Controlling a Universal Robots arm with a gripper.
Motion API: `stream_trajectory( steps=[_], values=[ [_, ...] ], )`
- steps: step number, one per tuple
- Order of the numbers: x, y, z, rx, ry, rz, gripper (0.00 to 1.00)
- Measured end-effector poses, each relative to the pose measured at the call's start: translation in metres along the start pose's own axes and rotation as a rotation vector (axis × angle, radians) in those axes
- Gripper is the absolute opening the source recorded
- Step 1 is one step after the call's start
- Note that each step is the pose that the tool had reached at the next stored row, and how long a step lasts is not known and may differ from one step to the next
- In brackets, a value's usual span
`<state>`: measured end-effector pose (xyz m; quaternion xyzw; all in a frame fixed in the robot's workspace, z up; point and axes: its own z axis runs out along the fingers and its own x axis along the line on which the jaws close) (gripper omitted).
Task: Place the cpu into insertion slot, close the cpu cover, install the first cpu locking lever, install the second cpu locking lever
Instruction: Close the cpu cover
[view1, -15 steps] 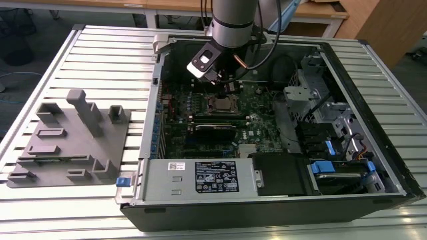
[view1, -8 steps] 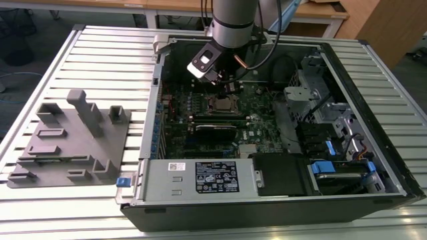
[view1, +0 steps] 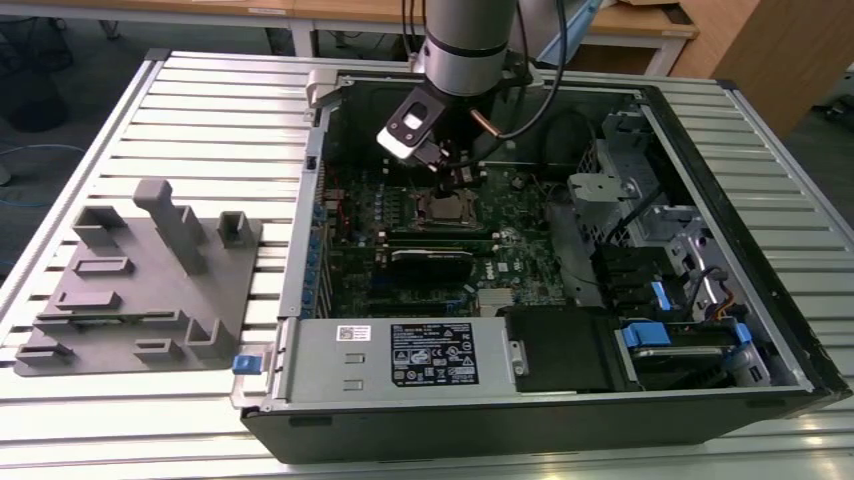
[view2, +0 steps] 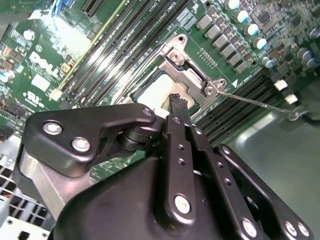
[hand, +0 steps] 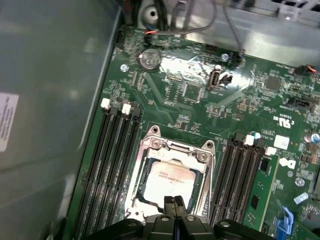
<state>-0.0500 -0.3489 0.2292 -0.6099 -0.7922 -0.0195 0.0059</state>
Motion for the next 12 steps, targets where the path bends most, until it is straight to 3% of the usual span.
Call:
stream_trajectory(
  steps=[12],
  values=[
    [0.0000, 0.0000, 0.0000, 0.0058, 0.0043, -0.177, 0.11]
  ],
)
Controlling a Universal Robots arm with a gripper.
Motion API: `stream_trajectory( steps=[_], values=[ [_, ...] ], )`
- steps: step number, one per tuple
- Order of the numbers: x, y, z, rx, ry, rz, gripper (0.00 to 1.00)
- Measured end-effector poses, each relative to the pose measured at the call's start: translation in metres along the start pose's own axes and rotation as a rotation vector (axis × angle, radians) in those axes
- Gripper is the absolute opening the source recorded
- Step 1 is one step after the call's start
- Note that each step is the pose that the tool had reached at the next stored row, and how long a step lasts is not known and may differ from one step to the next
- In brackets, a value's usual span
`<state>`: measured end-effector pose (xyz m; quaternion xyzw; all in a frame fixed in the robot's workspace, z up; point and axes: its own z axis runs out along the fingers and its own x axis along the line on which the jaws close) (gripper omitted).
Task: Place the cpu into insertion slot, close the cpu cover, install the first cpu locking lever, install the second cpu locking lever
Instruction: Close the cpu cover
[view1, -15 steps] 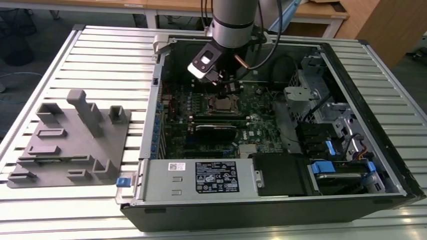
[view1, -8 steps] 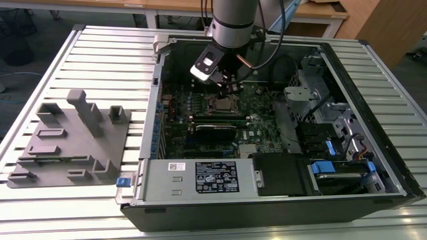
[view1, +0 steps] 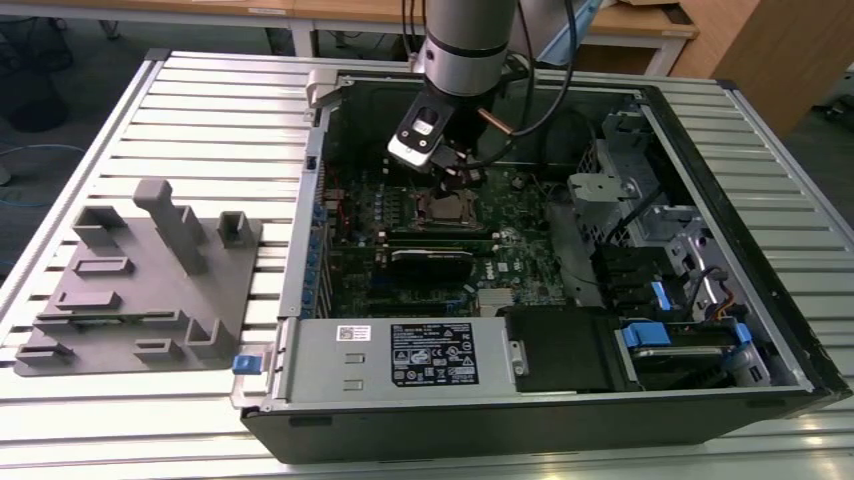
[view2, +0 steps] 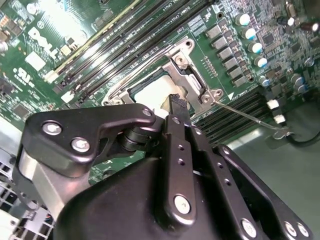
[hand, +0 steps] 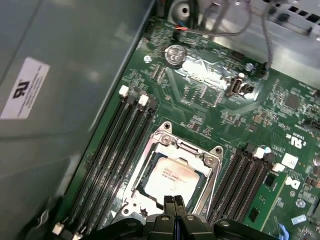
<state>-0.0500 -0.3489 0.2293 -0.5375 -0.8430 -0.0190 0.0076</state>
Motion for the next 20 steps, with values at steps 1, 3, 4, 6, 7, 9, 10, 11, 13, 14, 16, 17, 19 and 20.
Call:
stream_trajectory(
  steps=[1, 3, 4, 6, 7, 9, 10, 11, 13, 14, 16, 17, 19, 20],
  values=[
    [0.0000, 0.0000, 0.0000, 0.0001, 0.0001, -0.002, 0.11],
    [0.0000, 0.0000, 0.0000, 0.0002, 0.0002, -0.004, 0.11],
    [0.0000, 0.0000, 0.0000, 0.0002, 0.0002, -0.005, 0.11],
    [0.0000, 0.0000, 0.0000, 0.0002, 0.0002, -0.005, 0.11],
    [0.0000, 0.0000, 0.0000, 0.0002, 0.0002, -0.005, 0.11],
    [0.0000, 0.0000, 0.0000, 0.0002, 0.0002, -0.006, 0.11],
    [0.0000, 0.0000, 0.0000, 0.0002, 0.0002, -0.006, 0.11],
    [0.0000, 0.0000, 0.0000, 0.0002, 0.0002, -0.006, 0.11],
    [0.0000, 0.0000, 0.0000, 0.0002, 0.0002, -0.006, 0.11],
    [0.0000, 0.0000, 0.0000, 0.0002, 0.0002, -0.006, 0.11],
    [0.0000, 0.0000, 0.0000, 0.0005, 0.0003, -0.012, 0.11],
    [0.0000, 0.0000, 0.0000, 0.0006, 0.0004, -0.017, 0.11],
    [0.0000, 0.0000, 0.0000, 0.0011, 0.0008, -0.033, 0.11],
    [0.0000, 0.0000, 0.0000, 0.0014, 0.0011, -0.044, 0.11]
  ],
)
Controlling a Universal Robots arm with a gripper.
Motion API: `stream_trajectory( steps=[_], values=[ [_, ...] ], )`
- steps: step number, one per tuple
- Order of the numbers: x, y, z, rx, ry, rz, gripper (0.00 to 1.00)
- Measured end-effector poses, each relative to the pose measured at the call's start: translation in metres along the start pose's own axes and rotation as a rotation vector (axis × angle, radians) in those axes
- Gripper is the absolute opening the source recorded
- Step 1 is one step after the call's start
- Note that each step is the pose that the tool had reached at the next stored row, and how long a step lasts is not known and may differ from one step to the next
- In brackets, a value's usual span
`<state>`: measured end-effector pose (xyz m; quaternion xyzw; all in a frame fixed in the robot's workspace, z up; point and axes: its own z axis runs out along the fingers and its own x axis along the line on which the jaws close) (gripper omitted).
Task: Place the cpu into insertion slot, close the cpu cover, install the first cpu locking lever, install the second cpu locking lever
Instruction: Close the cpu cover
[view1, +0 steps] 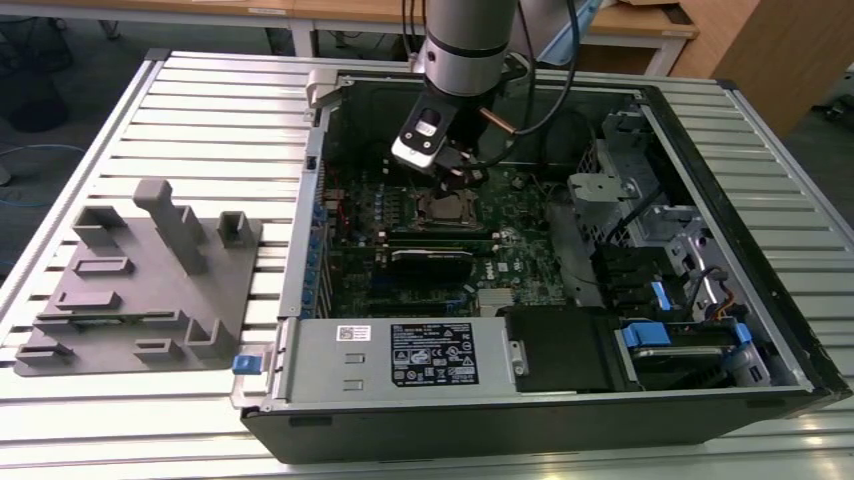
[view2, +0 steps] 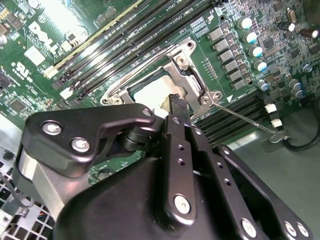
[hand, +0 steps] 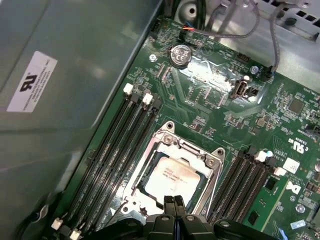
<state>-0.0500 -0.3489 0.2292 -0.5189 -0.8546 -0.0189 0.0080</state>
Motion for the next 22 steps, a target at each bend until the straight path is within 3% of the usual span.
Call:
stream_trajectory(
  steps=[22],
  values=[
    [0.0000, 0.0000, 0.0003, 0.0116, 0.0090, -0.372, 0.11]
  ],
)
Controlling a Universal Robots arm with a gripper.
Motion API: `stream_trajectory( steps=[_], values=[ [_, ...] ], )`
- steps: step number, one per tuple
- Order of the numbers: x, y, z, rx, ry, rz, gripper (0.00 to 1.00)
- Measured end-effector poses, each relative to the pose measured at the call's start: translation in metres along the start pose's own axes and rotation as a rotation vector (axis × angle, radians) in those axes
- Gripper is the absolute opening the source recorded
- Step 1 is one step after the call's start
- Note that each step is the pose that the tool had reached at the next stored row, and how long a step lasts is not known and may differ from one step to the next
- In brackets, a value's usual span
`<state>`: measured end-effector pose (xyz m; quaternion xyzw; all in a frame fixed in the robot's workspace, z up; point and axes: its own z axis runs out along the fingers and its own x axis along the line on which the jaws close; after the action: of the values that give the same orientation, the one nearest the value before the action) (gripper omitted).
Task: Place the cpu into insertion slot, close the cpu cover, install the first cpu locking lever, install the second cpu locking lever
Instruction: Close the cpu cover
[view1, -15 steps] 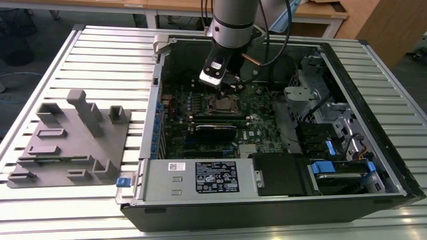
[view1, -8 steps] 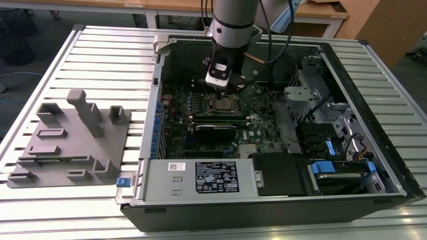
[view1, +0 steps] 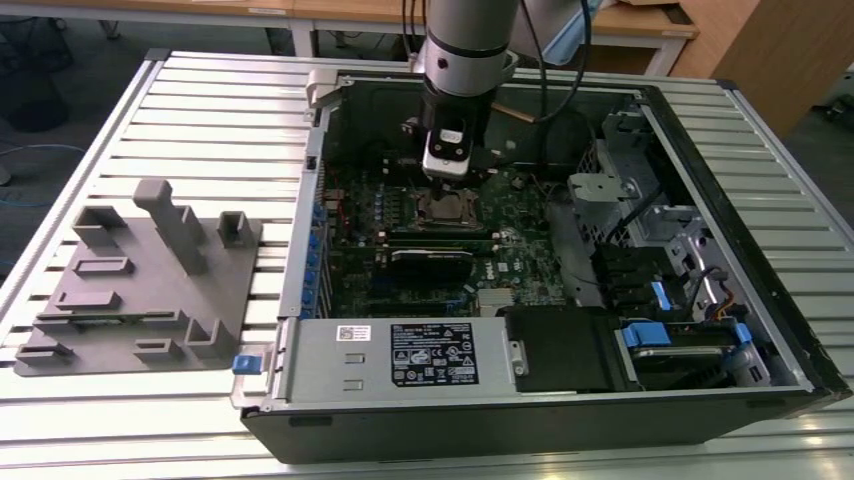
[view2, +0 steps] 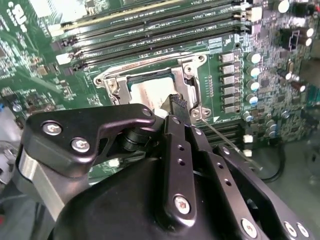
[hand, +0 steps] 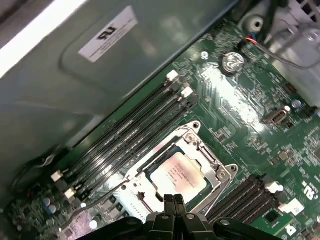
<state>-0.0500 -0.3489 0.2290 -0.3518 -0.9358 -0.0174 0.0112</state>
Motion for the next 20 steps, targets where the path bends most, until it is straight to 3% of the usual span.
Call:
stream_trajectory(
  steps=[10, 16, 20],
  values=[
    [0.0000, 0.0000, 0.0000, 0.0002, 0.0003, -0.010, 0.11],
    [0.0000, 0.0000, 0.0000, 0.0021, 0.0016, -0.065, 0.11],
    [0.0000, 0.0000, 0.0000, 0.0022, 0.0017, -0.070, 0.11]
  ],
)
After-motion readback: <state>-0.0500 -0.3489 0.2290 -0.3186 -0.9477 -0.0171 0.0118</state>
